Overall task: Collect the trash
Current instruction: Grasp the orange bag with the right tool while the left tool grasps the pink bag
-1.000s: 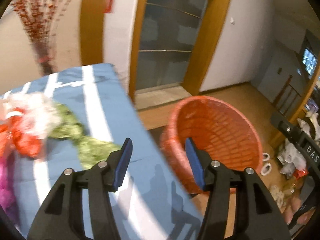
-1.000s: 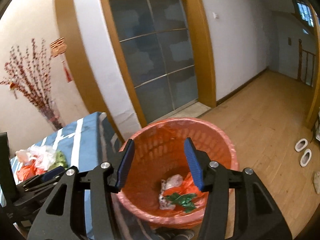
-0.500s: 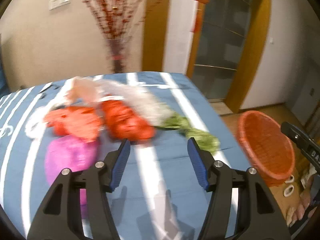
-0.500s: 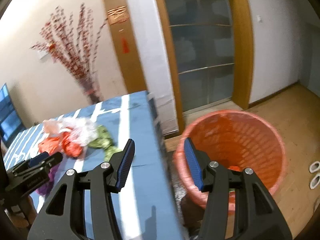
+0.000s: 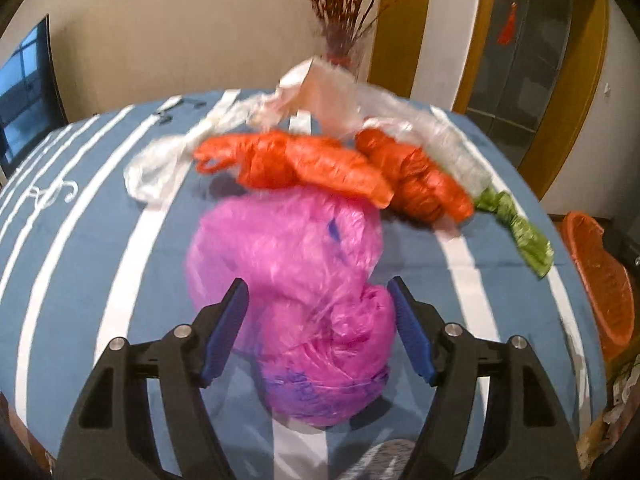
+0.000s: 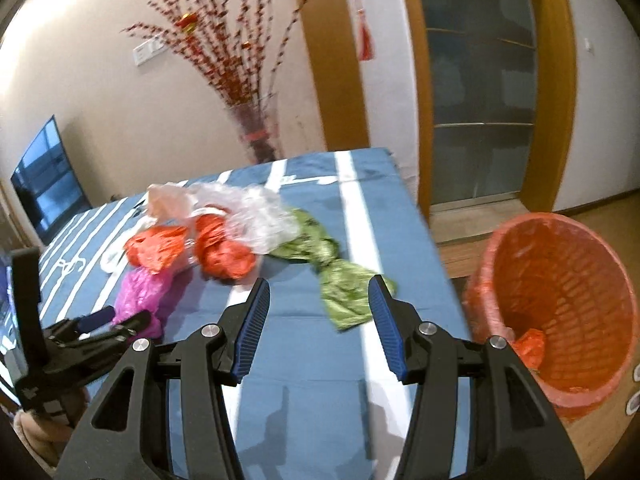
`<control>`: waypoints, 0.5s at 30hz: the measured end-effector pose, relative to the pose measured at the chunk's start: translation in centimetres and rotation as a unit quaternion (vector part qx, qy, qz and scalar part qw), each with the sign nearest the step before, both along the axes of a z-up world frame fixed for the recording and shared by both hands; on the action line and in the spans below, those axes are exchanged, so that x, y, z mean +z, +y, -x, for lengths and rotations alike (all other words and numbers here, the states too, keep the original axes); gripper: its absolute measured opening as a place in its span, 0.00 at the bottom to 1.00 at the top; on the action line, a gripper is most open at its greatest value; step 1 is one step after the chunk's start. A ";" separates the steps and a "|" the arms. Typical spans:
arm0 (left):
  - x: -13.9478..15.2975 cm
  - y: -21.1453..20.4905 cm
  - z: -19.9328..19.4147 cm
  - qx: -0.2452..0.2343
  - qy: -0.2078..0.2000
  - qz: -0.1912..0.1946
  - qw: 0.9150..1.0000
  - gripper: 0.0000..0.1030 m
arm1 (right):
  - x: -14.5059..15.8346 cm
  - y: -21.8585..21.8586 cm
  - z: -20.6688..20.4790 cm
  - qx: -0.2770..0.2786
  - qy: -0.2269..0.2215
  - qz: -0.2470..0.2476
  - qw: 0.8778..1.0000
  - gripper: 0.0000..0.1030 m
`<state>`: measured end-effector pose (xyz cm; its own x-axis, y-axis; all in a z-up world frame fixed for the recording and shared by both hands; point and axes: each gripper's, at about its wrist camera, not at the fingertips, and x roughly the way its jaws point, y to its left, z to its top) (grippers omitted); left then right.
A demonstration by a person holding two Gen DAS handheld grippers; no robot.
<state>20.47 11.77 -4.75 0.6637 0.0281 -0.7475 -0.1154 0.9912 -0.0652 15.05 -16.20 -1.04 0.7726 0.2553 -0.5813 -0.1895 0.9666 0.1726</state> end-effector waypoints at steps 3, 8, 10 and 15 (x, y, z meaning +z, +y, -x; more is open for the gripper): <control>-1.2 0.4 -0.3 0.003 0.019 0.002 1.000 0.64 | -0.2 1.8 -0.4 0.016 0.002 0.010 1.000 0.51; -1.3 2.0 0.2 0.001 0.008 0.025 1.000 0.45 | -0.8 4.4 -1.6 0.039 0.010 0.017 0.999 0.51; -0.9 3.0 0.6 0.006 -0.002 0.026 1.000 0.43 | -1.1 5.5 -2.4 0.049 0.017 0.016 0.999 0.51; 0.4 5.5 2.0 0.026 -0.025 0.012 0.999 0.43 | -2.2 8.1 -4.2 0.069 0.036 0.017 0.997 0.51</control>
